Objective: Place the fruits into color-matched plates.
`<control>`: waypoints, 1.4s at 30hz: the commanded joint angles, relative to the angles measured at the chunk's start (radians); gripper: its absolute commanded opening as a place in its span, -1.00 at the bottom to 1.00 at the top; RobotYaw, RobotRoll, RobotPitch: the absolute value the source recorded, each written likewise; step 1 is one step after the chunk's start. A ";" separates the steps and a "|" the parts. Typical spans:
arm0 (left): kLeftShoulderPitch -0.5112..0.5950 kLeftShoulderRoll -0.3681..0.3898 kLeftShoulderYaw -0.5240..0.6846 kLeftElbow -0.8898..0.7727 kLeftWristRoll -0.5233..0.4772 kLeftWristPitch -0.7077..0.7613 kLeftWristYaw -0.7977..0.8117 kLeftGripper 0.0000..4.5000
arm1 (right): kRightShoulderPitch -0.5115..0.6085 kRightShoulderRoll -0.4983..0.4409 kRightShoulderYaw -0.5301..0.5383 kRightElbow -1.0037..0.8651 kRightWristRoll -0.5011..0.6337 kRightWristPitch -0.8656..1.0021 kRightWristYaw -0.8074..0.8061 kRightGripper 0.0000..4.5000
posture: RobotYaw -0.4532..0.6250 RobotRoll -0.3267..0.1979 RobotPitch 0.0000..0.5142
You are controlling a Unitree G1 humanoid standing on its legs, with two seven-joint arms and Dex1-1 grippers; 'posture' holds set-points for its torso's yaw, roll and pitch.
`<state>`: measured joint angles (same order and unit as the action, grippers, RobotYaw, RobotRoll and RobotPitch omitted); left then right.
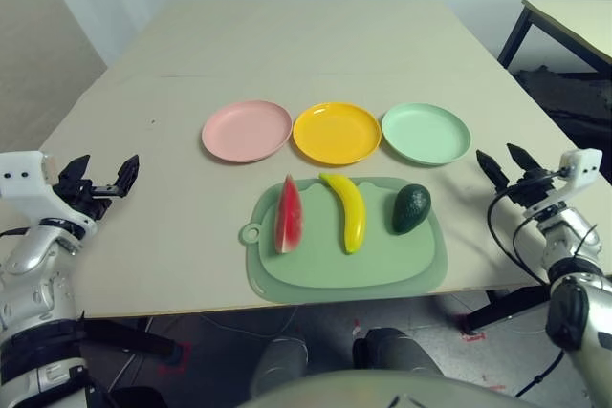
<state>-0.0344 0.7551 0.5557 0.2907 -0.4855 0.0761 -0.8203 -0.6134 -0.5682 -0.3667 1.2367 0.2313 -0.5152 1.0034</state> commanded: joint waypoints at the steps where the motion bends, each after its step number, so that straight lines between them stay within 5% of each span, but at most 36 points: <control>1: 0.065 0.081 -0.040 -0.097 -0.075 0.043 -0.258 0.98 | -0.045 -0.059 0.069 0.000 -0.088 -0.044 -0.043 1.00 | -0.14 0.25 -0.92; 11: 0.160 0.220 -0.050 -0.269 -0.125 0.121 -0.511 0.98 | -0.262 -0.214 0.266 -0.055 -0.275 -0.186 0.024 1.00 | -0.23 0.25 -0.87; 22: 0.194 0.220 -0.031 -0.340 -0.111 0.135 -0.537 0.98 | -0.501 -0.182 0.556 -0.359 -0.299 -0.161 0.533 1.00 | -0.23 0.25 -0.82; 27: 0.192 0.225 -0.042 -0.339 -0.090 0.123 -0.533 0.98 | -0.536 -0.153 0.693 -0.525 -0.269 -0.101 0.611 1.00 | -0.20 0.25 -0.78; 33: 0.170 0.231 -0.045 -0.338 -0.080 0.126 -0.526 0.98 | -0.508 -0.242 0.893 -0.802 -0.188 0.060 0.611 1.00 | -0.17 0.25 -0.73; 42: 0.172 0.233 -0.070 -0.351 -0.071 0.127 -0.537 0.98 | -0.436 -0.310 0.961 -1.007 -0.137 0.300 0.611 1.00 | -0.18 0.25 -0.67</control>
<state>0.1368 0.9739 0.5005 -0.0442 -0.5702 0.2027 -1.3520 -1.0623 -0.8742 0.5795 0.2715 0.0814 -0.2525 1.6112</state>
